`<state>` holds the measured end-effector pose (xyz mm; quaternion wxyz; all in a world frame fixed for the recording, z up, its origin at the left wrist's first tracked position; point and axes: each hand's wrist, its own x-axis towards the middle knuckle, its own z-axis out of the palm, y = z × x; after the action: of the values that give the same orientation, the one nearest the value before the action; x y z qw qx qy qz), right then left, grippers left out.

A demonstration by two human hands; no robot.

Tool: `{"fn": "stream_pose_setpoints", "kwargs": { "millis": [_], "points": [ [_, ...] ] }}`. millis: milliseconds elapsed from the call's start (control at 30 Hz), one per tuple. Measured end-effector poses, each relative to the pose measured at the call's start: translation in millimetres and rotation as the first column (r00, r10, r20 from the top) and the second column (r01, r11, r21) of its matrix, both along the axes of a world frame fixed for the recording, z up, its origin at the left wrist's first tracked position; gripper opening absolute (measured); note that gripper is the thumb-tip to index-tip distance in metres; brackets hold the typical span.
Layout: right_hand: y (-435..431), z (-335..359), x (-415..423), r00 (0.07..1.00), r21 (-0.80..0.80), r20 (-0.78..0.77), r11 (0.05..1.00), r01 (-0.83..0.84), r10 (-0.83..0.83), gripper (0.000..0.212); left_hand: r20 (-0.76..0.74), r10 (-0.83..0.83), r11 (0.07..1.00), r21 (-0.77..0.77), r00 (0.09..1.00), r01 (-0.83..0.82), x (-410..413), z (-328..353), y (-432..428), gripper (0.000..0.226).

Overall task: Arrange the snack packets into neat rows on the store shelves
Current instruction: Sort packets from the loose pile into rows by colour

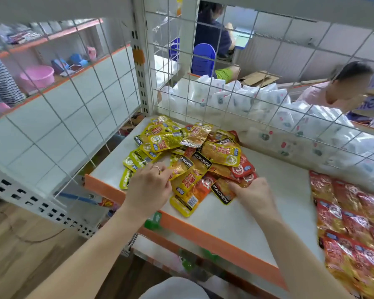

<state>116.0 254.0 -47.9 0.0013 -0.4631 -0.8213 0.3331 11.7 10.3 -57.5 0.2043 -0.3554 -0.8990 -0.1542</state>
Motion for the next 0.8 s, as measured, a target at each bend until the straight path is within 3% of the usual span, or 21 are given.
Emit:
{"fn": "stream_pose_setpoints", "kwargs": {
  "millis": [100,233,333,467,567,600,700,800],
  "points": [
    [0,3,4,0.984,-0.125,-0.119,0.985,0.120,-0.135,0.041,-0.097,0.010,0.982,0.187,0.995,0.009,5,4,-2,0.013],
    [2,-4,12,0.931,-0.204,-0.251,0.955,0.215,-0.264,0.025,-0.192,0.047,0.959,0.284,0.980,0.009,12,16,1,0.011],
    [9,-4,21,0.874,-0.335,-0.321,0.907,0.255,-0.364,0.022,-0.143,-0.060,0.898,0.425,0.988,0.116,19,21,8,0.022],
    [24,-1,51,0.793,-0.408,-0.389,0.859,0.309,-0.469,0.011,0.066,-0.285,0.711,0.684,0.956,0.165,33,21,25,0.020],
    [40,7,81,0.737,-0.457,-0.442,0.835,0.306,-0.511,0.010,0.298,-0.530,0.463,0.886,0.794,-0.023,55,26,51,0.014],
    [45,11,91,0.726,-0.464,-0.458,0.835,0.296,-0.513,0.010,0.387,-0.580,0.436,0.891,0.717,-0.128,63,30,62,0.014],
    [61,21,118,0.723,-0.453,-0.488,0.850,0.269,-0.489,0.010,0.574,-0.622,0.484,0.817,0.532,-0.314,83,32,91,0.028],
    [76,31,143,0.734,-0.417,-0.507,0.874,0.250,-0.452,0.012,0.646,-0.691,0.478,0.745,0.324,-0.465,98,32,119,0.037]
  ]
}}
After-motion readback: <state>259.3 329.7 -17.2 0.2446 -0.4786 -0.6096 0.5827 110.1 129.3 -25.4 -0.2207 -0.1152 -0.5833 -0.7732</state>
